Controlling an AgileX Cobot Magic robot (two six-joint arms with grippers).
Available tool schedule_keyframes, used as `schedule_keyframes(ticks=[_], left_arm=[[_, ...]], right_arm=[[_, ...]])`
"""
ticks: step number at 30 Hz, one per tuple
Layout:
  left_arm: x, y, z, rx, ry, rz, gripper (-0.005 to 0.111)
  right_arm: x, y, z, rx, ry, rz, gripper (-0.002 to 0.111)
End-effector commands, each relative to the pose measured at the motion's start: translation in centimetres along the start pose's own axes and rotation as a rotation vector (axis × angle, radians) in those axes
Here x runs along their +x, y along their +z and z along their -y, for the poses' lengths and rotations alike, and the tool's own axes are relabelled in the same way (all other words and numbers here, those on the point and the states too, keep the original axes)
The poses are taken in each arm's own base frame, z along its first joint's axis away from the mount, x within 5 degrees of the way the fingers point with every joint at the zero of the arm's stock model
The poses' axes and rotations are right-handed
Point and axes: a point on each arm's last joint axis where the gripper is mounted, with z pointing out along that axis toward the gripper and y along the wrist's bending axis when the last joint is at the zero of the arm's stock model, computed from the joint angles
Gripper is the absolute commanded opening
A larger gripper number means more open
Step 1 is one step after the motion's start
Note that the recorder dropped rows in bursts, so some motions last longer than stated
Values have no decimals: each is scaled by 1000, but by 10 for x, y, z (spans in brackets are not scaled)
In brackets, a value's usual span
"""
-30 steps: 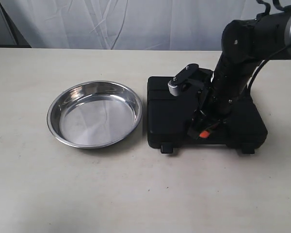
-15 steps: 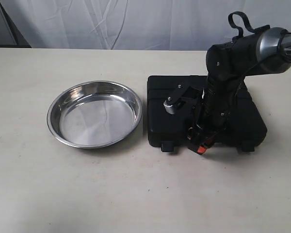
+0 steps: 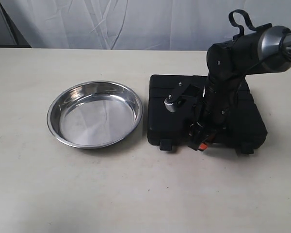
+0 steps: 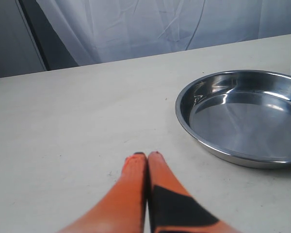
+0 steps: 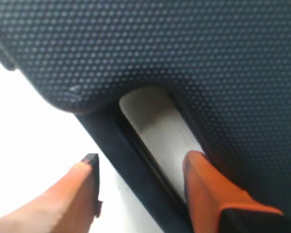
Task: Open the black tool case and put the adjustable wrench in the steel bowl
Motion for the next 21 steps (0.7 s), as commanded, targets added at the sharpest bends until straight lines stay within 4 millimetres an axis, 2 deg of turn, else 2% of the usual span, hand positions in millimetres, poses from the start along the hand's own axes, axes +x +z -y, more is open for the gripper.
schedule_keyframes(ticks=[1,5,7,9,13,14,17,21], left_arm=[[0,0,0,2,-4,11,0],[0,0,0,2,-4,11,0],[0,0,0,2,-4,11,0],[0,0,0,2,-4,11,0],[0,0,0,2,-4,11,0],[0,0,0,2,-4,11,0],[0,0,0,2,-4,11,0],[0,0,0,2,-4,11,0]], right_arm=[[0,-6,1,5,17,12,47],[0,-5,1,3,17,10,25],[0,-3,2,1,18,6,22],[0,-2,2,-1,18,3,27],[0,-1,2,0,18,4,48],[0,-1,2,0,18,4,48],[0,-1,2,1,16,3,39],[0,-1,2,1,16,3,18]])
